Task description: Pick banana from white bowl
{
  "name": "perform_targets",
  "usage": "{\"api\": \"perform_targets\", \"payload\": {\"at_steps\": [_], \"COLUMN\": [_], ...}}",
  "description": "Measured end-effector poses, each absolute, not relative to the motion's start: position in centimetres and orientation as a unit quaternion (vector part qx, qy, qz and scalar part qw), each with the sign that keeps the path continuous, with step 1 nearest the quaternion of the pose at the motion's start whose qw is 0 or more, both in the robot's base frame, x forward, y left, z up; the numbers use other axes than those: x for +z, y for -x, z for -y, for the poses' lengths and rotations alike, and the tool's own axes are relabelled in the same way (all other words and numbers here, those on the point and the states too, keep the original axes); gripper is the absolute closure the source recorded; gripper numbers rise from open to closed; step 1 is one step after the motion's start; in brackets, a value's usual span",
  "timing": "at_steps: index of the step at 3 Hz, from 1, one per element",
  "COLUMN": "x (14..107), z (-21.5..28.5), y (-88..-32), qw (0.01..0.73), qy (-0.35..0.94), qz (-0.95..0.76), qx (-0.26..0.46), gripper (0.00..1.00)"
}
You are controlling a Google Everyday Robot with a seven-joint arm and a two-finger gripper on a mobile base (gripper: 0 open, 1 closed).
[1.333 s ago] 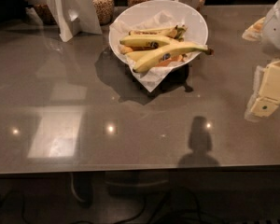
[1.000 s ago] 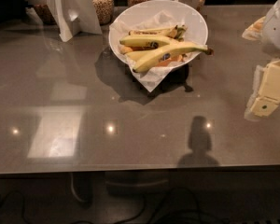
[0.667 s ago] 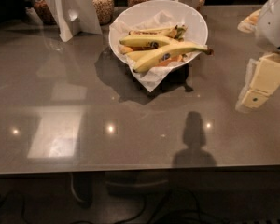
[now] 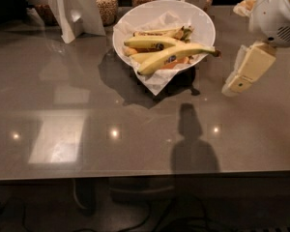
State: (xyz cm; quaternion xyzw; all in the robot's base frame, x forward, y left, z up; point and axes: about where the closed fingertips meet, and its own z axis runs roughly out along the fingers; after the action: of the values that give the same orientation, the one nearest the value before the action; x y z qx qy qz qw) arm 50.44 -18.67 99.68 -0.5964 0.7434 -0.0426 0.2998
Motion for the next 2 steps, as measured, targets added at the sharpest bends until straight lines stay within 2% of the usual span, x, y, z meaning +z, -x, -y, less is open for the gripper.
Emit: {"api": "perform_targets", "payload": {"at_steps": [1, 2], "x": [99.9, 99.7], "z": [17.5, 16.5], "y": [-52.9, -55.3], "qw": [0.336, 0.353], "qy": [0.6, 0.608], "qz": [-0.725, -0.711], "qx": [-0.03, -0.016], "gripper": [0.16, 0.36]}}
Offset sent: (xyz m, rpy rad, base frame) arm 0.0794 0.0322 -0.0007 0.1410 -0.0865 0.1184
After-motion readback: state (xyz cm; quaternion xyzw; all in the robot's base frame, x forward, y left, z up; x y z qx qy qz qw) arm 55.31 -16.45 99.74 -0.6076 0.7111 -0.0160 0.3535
